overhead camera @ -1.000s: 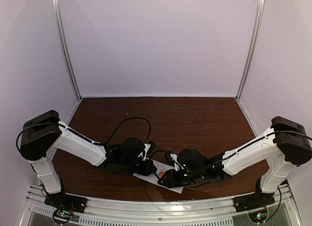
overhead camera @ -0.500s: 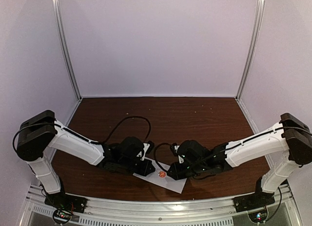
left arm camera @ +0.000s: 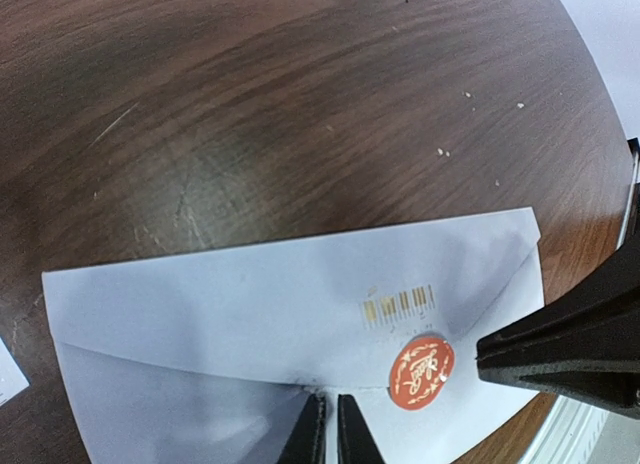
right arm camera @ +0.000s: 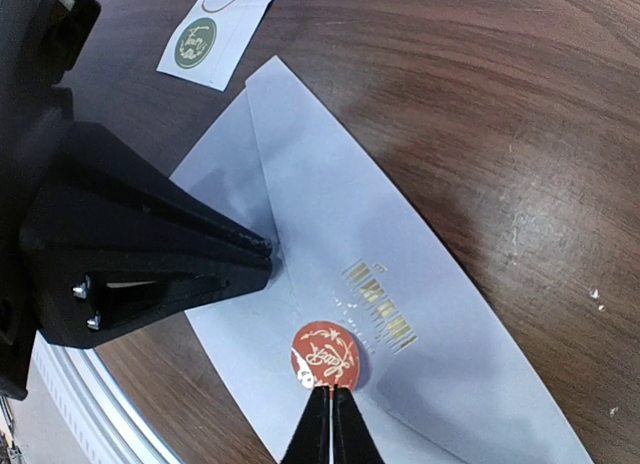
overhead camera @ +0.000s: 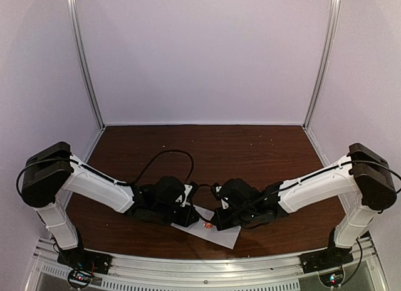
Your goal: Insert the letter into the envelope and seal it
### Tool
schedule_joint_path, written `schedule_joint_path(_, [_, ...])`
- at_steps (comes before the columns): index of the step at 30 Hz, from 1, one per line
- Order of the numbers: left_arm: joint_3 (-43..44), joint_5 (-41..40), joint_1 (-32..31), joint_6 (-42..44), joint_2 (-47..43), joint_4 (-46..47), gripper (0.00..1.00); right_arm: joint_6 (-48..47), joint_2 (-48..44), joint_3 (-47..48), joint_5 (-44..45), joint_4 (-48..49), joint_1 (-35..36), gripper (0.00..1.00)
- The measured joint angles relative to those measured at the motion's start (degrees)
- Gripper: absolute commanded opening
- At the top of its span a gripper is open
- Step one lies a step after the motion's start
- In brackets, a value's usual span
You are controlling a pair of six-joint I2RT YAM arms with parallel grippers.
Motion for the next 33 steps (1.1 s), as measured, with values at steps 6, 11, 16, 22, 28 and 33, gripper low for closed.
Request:
schedule_joint_path(6, [-0.46,-0.11,0.00,-0.39,0.00,0.61,0.07,-0.42,2.01,0.02,-1.51,2.58,-1.62,0.00])
schedule_joint_path(11, [-0.87,-0.13,0.00,-0.52,0.00,0.98,0.07,-0.37,4.07,-0.04,-3.08,5.35,-2.40,0.00])
schedule_joint_path(16, [-0.98,-0.15,0.00,-0.66,0.00,1.05,0.07,0.52,4.63,-1.09,-3.26,7.26,-2.69,0.00])
schedule_joint_path(22, [-1.42,-0.39,0.00,-1.14,-0.02,1.40,0.07,3.76,4.48,-5.20,-3.80,14.23,-2.69,0.00])
schedule_joint_path(28, [-1.51,-0.66,0.00,-1.44,-0.04,1.51,0.07,6.08,4.52,-8.61,-4.59,20.48,-2.67,0.00])
schedule_joint_path(33, [-1.70,-1.60,0.00,-2.45,-0.04,2.58,0.08,6.64,4.76,-8.85,-6.14,21.44,-2.49,0.00])
